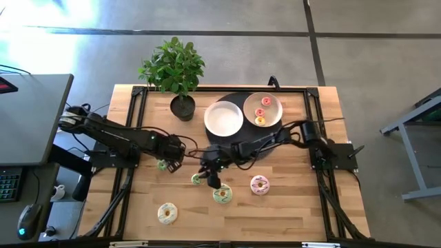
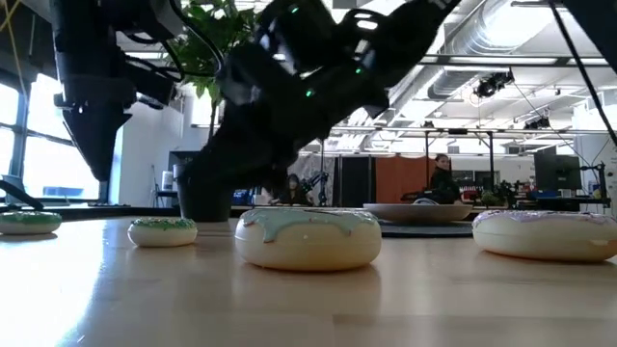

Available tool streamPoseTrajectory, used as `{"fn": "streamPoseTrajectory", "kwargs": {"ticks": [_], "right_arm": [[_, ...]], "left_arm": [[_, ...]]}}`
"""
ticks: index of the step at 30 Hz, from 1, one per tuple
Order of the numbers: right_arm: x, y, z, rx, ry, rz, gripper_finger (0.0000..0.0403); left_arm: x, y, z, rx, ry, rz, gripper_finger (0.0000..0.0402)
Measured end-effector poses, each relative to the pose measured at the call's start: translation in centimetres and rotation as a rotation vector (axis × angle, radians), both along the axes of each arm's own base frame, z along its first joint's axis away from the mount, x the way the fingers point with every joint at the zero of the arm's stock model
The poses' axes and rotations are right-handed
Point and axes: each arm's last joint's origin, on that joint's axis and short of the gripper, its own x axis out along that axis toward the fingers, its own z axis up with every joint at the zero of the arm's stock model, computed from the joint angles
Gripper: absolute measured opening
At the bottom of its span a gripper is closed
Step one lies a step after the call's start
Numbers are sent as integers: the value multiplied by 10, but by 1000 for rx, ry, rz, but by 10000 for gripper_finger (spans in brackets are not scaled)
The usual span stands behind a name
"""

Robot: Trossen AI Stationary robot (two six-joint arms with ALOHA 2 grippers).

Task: Pick & Place donuts
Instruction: Put the right small green donut on the brown plate

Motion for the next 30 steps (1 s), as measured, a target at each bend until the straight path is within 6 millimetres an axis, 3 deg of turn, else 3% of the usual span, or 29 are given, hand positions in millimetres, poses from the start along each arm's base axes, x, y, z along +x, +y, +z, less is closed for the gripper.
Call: {"fn": "streamPoseTrajectory", "kwargs": {"ticks": [10, 16, 19, 22, 25, 30], "right_arm": [[17, 5, -27, 2, 60, -21, 96], [17, 4, -27, -32, 46, 1, 13], [15, -3, -20, -46, 59, -2, 17], [8, -13, 0, -89, 89, 7, 18], [-5, -27, 36, -204, 108, -21, 5], [-45, -57, 94, -480, 251, -156, 11]], "left_arm": [[-2, 1, 0, 14, 23, -12, 170], [-3, 1, 0, 15, 25, -12, 170], [-3, 1, 0, 15, 27, -12, 170], [-3, 1, 0, 13, 26, -12, 170], [-3, 1, 0, 7, 32, -13, 170], [-3, 0, 0, 0, 32, -13, 170]]}}
